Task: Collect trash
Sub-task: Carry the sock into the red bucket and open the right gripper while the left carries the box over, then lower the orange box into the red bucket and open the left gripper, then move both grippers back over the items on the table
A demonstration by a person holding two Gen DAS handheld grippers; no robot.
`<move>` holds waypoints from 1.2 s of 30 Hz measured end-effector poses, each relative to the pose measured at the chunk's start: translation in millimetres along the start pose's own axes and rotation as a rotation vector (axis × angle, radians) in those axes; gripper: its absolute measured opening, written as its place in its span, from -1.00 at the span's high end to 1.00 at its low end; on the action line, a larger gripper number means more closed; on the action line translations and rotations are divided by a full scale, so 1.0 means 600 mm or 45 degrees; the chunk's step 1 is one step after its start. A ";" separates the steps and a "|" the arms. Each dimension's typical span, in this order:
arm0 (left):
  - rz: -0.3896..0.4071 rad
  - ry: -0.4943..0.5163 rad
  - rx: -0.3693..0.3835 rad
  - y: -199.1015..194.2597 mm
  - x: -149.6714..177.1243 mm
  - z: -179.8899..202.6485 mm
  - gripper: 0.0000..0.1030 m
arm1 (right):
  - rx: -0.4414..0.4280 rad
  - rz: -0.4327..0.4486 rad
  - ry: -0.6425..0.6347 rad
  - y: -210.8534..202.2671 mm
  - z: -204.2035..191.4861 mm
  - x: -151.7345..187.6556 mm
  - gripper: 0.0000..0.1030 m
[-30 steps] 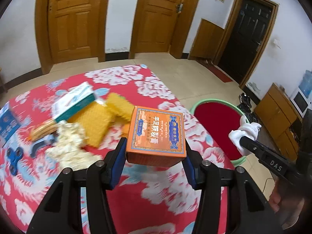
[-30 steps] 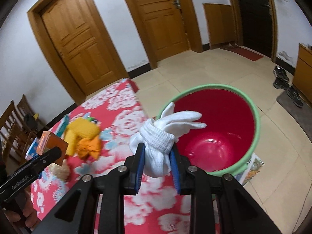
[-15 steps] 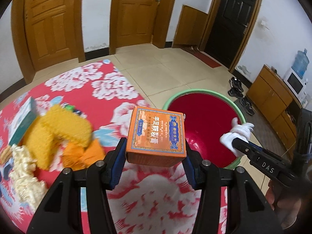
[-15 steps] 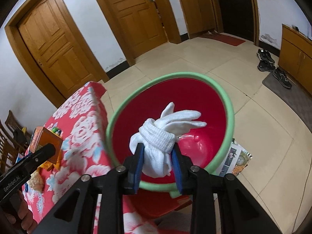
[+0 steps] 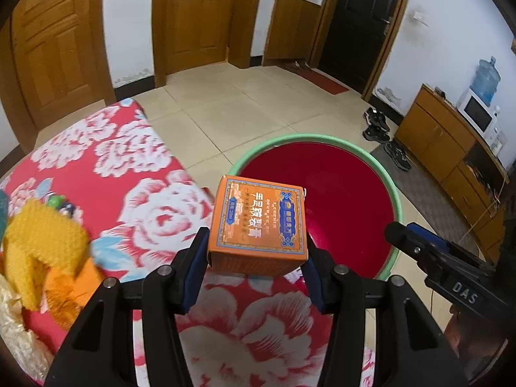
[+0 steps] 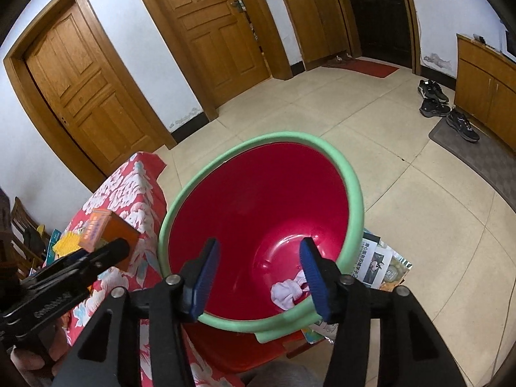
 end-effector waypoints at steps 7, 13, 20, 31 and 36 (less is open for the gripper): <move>-0.035 0.047 0.033 0.027 -0.010 0.031 -0.05 | -0.003 0.010 0.046 -0.005 0.016 0.001 -0.13; -0.023 0.072 0.030 0.027 -0.011 0.044 -0.21 | 0.000 0.010 0.074 -0.007 0.029 0.002 -0.16; -0.004 0.054 0.037 0.007 -0.007 0.041 -0.21 | -0.014 0.005 0.076 -0.012 0.026 0.005 -0.21; 0.034 -0.035 0.029 -0.046 0.010 0.004 -0.21 | -0.052 0.023 0.053 -0.040 0.000 0.014 -0.29; 0.061 -0.075 0.017 -0.076 0.025 -0.019 -0.21 | -0.075 0.031 0.041 -0.057 -0.017 0.019 -0.32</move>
Point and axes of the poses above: each gripper's, at about its wrist camera, not at the fingertips, and y roughly the way its jaws point, z to its right, x to its underside, the point moved 3 cm from there along y, roughly the way its jaws point, and after that the axes turned 6 degrees about -z, right-handed, at the moved point
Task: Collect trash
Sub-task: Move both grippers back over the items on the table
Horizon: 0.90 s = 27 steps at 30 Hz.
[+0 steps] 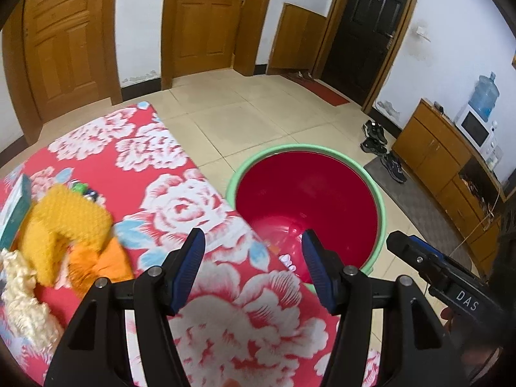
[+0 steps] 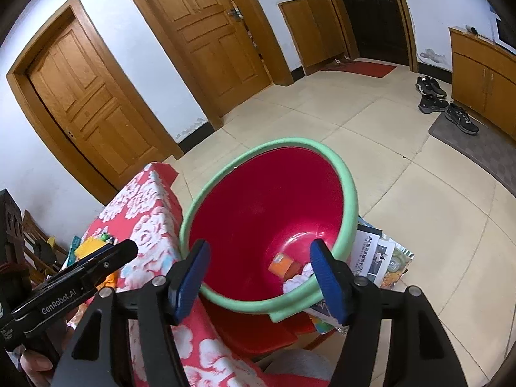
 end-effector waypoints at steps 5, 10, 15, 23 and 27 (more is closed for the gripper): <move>0.024 -0.038 -0.032 -0.031 0.013 -0.025 -0.21 | -0.022 0.003 -0.020 -0.013 -0.022 0.010 -0.36; 0.042 -0.090 -0.072 -0.058 0.026 -0.055 -0.21 | -0.048 0.003 -0.049 -0.024 -0.047 0.021 -0.41; 0.062 -0.150 -0.110 -0.081 0.041 -0.090 -0.21 | -0.077 -0.011 -0.077 -0.030 -0.070 0.029 -0.47; 0.095 -0.249 -0.197 -0.112 0.061 -0.155 -0.33 | -0.102 -0.028 -0.126 -0.034 -0.106 0.046 -0.51; 0.113 -0.290 -0.255 -0.124 0.069 -0.188 -0.38 | -0.111 -0.041 -0.145 -0.032 -0.120 0.051 -0.53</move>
Point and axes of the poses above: each gripper's, at about its wrist camera, not at the fingertips, and y roughly the way its jaws point, z to its right, x to its underside, the point moved 3 cm from there along y, roughly the way its jaws point, and after that the axes turned 6 degrees about -z, right-handed, at the moved point
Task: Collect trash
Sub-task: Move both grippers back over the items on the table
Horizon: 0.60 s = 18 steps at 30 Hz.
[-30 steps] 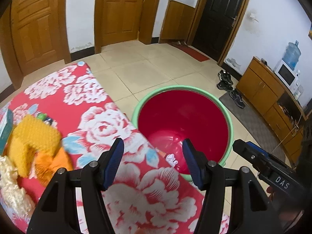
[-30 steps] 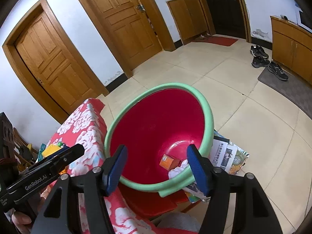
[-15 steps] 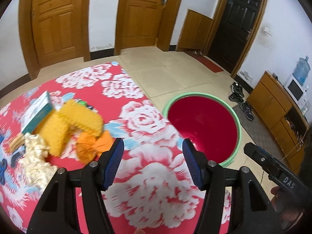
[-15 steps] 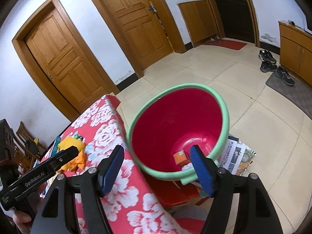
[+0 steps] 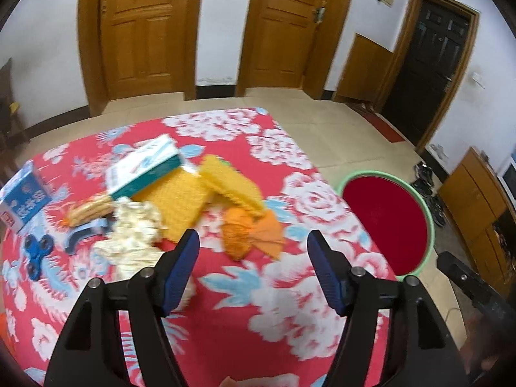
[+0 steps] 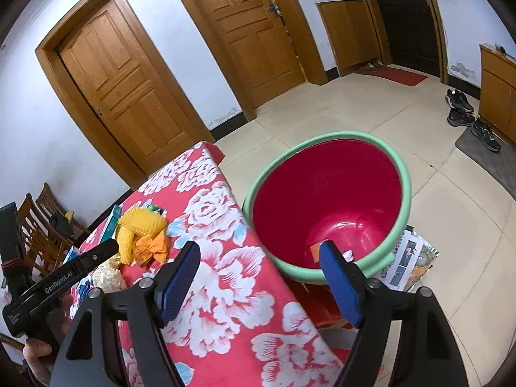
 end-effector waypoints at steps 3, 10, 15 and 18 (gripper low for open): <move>0.003 -0.039 -0.040 0.000 0.001 -0.027 -0.45 | -0.008 -0.013 -0.010 0.004 -0.010 0.004 -0.54; -0.002 -0.110 -0.120 0.005 0.011 -0.082 -0.47 | -0.012 -0.036 -0.035 0.011 -0.030 0.009 -0.55; -0.019 -0.150 -0.167 0.014 0.021 -0.110 -0.47 | -0.012 -0.053 -0.050 0.018 -0.040 0.012 -0.55; -0.044 -0.178 -0.177 0.021 0.031 -0.125 -0.47 | -0.012 -0.068 -0.055 0.023 -0.045 0.014 -0.56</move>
Point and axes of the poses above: each gripper's, at about its wrist camera, not at the fingertips, and y roughly the way its jaws point, z to its right, x to its underside, the point moved 3 cm from there along y, roughly the way its jaws point, and after that the axes turned 6 degrees about -z, right-handed, at the moved point
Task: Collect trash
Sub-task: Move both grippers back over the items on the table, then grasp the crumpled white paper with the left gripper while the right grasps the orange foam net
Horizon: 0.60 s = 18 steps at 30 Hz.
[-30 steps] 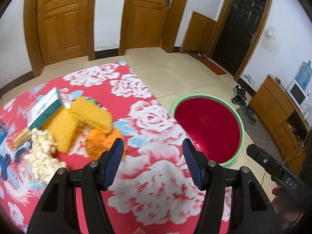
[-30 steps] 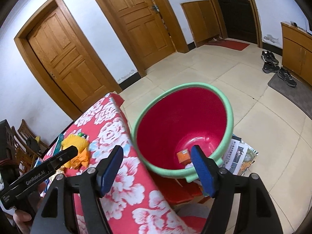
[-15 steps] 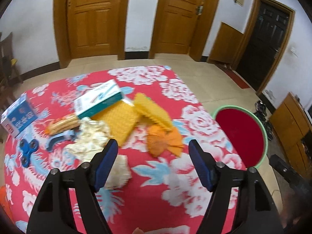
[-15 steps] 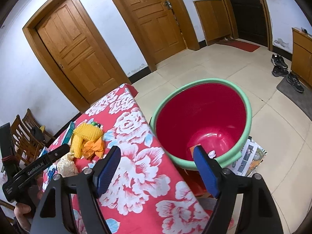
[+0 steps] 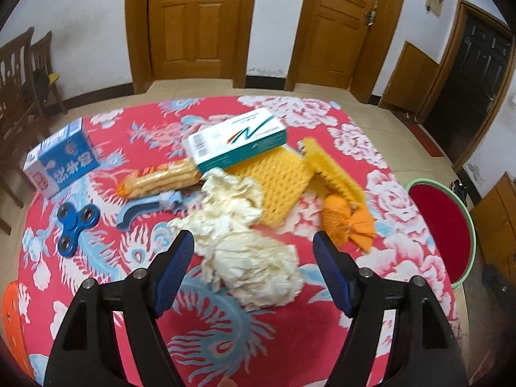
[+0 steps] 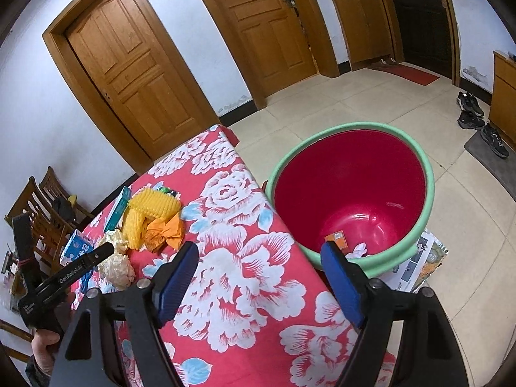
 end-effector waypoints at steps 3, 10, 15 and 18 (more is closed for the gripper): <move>-0.027 -0.018 -0.002 0.011 0.008 -0.012 -0.47 | -0.002 -0.010 -0.006 0.005 -0.006 0.001 -0.57; -0.086 -0.048 0.111 0.032 0.021 -0.021 -0.47 | -0.005 -0.041 -0.038 0.022 -0.027 0.004 -0.57; -0.115 -0.061 0.168 0.043 0.025 -0.014 -0.39 | -0.008 -0.061 -0.063 0.034 -0.045 0.004 -0.57; -0.138 -0.054 0.221 0.049 0.028 -0.007 -0.21 | -0.010 -0.072 -0.076 0.040 -0.053 0.003 -0.57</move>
Point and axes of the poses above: each gripper's, at about its wrist camera, not at the fingertips, and y roughly the way its jaws point, z to its right, x to its underside, the point moved 3 cm from there along y, roughly the way its jaws point, and after that the axes turned 6 degrees about -z, right-handed, at the moved point
